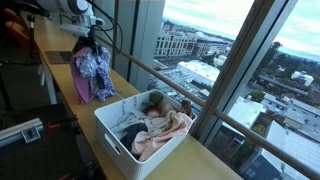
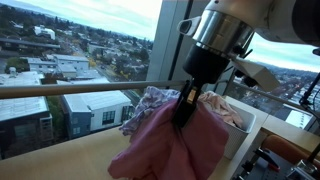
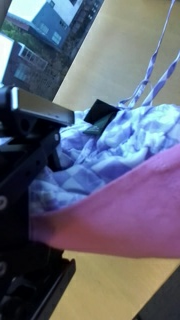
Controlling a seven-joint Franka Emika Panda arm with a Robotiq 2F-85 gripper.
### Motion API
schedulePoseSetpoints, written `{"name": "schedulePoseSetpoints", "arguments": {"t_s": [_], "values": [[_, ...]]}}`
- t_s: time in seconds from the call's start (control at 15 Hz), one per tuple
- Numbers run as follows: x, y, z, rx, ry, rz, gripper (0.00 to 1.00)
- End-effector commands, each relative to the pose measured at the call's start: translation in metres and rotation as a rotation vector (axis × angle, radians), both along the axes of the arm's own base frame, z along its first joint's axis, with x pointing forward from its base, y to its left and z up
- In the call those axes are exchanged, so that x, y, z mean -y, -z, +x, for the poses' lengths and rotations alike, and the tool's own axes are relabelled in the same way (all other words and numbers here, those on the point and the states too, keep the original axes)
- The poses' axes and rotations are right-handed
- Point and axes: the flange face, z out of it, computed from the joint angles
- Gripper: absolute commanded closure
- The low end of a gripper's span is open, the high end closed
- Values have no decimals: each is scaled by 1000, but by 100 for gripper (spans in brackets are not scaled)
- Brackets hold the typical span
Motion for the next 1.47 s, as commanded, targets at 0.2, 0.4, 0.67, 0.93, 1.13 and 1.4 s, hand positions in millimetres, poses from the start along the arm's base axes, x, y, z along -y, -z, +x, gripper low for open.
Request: {"name": "schedulePoseSetpoints", "arguments": {"t_s": [0.2,0.4,0.67,0.93,1.13,1.4], "values": [[-57,10,6,-16,-44,15,100],[-46,21,20,-20,-26,3,100],[2,35,47,-35,47,-6,100],[46,47,68,-38,107,-28,100],[75,51,79,-41,145,-35,100],[108,49,88,-40,188,-47,100]]}}
